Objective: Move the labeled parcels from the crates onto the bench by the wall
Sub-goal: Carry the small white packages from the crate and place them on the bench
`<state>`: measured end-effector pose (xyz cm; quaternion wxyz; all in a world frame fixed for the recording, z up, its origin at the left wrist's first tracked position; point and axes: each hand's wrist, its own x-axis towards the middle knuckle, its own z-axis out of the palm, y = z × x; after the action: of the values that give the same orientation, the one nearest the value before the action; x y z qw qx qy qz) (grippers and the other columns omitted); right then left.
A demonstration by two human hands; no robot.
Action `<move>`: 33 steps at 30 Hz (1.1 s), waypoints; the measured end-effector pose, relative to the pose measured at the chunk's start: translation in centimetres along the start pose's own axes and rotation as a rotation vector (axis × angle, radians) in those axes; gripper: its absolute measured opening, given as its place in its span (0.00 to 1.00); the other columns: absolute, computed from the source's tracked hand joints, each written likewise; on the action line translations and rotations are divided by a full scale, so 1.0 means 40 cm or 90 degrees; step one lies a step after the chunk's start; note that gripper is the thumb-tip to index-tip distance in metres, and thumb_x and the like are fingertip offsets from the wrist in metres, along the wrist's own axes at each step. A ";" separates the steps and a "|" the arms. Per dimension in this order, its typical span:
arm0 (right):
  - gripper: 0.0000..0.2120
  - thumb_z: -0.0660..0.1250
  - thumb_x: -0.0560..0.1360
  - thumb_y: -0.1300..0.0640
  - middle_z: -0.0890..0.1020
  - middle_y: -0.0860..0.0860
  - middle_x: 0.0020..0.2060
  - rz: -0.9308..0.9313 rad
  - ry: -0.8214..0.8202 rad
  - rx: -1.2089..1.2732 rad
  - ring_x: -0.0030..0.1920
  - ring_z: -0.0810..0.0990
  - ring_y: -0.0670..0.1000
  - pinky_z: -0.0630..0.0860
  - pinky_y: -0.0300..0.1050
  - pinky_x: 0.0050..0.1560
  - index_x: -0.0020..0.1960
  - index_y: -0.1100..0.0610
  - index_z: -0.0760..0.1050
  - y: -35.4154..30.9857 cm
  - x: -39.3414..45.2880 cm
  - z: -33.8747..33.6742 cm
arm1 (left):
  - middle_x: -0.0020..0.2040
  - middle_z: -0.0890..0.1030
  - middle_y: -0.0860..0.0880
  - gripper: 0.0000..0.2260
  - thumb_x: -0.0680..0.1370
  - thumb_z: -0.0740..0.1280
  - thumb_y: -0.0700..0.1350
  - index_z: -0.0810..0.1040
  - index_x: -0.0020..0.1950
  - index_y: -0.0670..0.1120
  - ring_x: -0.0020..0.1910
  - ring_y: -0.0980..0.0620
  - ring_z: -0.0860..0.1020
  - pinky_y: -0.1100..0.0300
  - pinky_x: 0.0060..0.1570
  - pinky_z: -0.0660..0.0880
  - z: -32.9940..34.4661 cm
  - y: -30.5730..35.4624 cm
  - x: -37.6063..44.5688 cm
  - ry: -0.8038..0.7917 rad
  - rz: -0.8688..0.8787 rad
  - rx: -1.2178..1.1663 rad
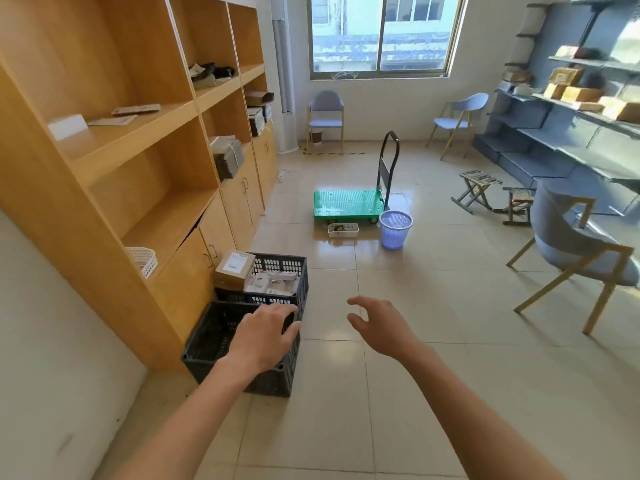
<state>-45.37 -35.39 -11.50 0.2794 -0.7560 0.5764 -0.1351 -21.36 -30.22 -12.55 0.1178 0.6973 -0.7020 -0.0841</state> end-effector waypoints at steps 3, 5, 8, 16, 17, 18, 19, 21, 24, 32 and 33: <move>0.19 0.64 0.81 0.49 0.80 0.50 0.64 -0.010 -0.010 0.003 0.66 0.77 0.52 0.72 0.46 0.65 0.72 0.48 0.73 0.003 0.104 -0.024 | 0.72 0.75 0.54 0.21 0.83 0.61 0.59 0.71 0.75 0.55 0.70 0.53 0.72 0.51 0.70 0.70 0.008 -0.017 0.096 -0.003 -0.030 -0.017; 0.19 0.64 0.81 0.49 0.79 0.49 0.66 -0.025 -0.022 0.001 0.64 0.77 0.51 0.73 0.46 0.65 0.72 0.48 0.73 0.000 0.178 -0.028 | 0.72 0.75 0.54 0.21 0.83 0.61 0.59 0.71 0.75 0.55 0.70 0.53 0.72 0.50 0.69 0.70 0.011 -0.039 0.160 -0.003 -0.052 -0.029; 0.19 0.64 0.81 0.49 0.81 0.50 0.63 -0.039 -0.045 -0.009 0.59 0.80 0.52 0.73 0.45 0.62 0.72 0.49 0.73 -0.014 0.299 -0.017 | 0.71 0.75 0.54 0.21 0.83 0.61 0.58 0.71 0.75 0.54 0.70 0.53 0.72 0.51 0.69 0.70 0.022 -0.084 0.247 0.000 -0.082 -0.048; 0.20 0.64 0.82 0.50 0.78 0.49 0.68 -0.091 -0.121 -0.047 0.64 0.78 0.50 0.74 0.46 0.65 0.73 0.49 0.72 -0.119 0.715 0.094 | 0.72 0.75 0.53 0.21 0.83 0.61 0.58 0.71 0.74 0.53 0.71 0.53 0.72 0.50 0.70 0.70 0.082 -0.340 0.537 0.011 -0.183 -0.119; 0.20 0.64 0.82 0.51 0.78 0.49 0.68 -0.093 -0.132 -0.055 0.64 0.78 0.50 0.74 0.46 0.65 0.73 0.50 0.72 -0.133 0.774 0.111 | 0.72 0.75 0.53 0.21 0.83 0.61 0.58 0.71 0.74 0.53 0.71 0.53 0.72 0.50 0.70 0.70 0.091 -0.379 0.583 0.011 -0.193 -0.128; 0.20 0.64 0.82 0.51 0.77 0.49 0.69 -0.090 -0.147 -0.062 0.64 0.78 0.51 0.74 0.45 0.64 0.73 0.50 0.72 -0.147 0.830 0.125 | 0.72 0.75 0.53 0.21 0.83 0.62 0.58 0.71 0.75 0.53 0.71 0.53 0.72 0.50 0.70 0.70 0.097 -0.414 0.629 0.005 -0.202 -0.137; 0.20 0.64 0.82 0.51 0.77 0.49 0.69 -0.082 -0.164 -0.068 0.64 0.78 0.51 0.74 0.45 0.64 0.73 0.50 0.72 -0.158 0.885 0.138 | 0.72 0.75 0.53 0.21 0.83 0.62 0.58 0.71 0.75 0.54 0.71 0.53 0.72 0.50 0.70 0.70 0.102 -0.448 0.676 -0.006 -0.208 -0.145; 0.20 0.64 0.82 0.50 0.78 0.50 0.68 -0.074 -0.191 -0.086 0.63 0.78 0.51 0.74 0.45 0.62 0.73 0.50 0.72 -0.176 0.985 0.156 | 0.72 0.74 0.53 0.21 0.82 0.62 0.57 0.71 0.75 0.54 0.71 0.52 0.72 0.48 0.70 0.71 0.104 -0.507 0.763 -0.027 -0.213 -0.162; 0.20 0.64 0.82 0.50 0.78 0.51 0.67 -0.063 -0.206 -0.090 0.63 0.78 0.52 0.75 0.46 0.61 0.73 0.50 0.72 -0.208 1.122 0.169 | 0.72 0.75 0.53 0.19 0.83 0.61 0.56 0.72 0.73 0.54 0.69 0.52 0.73 0.48 0.67 0.73 0.086 -0.583 0.877 -0.030 -0.221 -0.180; 0.19 0.64 0.81 0.50 0.80 0.51 0.65 -0.093 -0.254 -0.103 0.52 0.82 0.50 0.76 0.38 0.46 0.72 0.48 0.73 -0.294 1.455 0.243 | 0.70 0.76 0.52 0.20 0.82 0.62 0.58 0.73 0.73 0.55 0.67 0.51 0.74 0.48 0.65 0.75 0.088 -0.778 1.072 -0.021 -0.324 -0.271; 0.19 0.65 0.81 0.50 0.80 0.51 0.65 -0.104 -0.268 -0.104 0.49 0.81 0.47 0.73 0.34 0.42 0.72 0.48 0.72 -0.300 1.497 0.260 | 0.70 0.77 0.52 0.19 0.82 0.62 0.57 0.73 0.72 0.55 0.67 0.51 0.74 0.49 0.65 0.75 0.095 -0.797 1.095 -0.014 -0.337 -0.286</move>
<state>-12.42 -87.18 -20.01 0.3194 -0.8318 0.4511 0.0503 8.13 -74.56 -23.10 0.2351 0.8109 -0.4617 -0.2719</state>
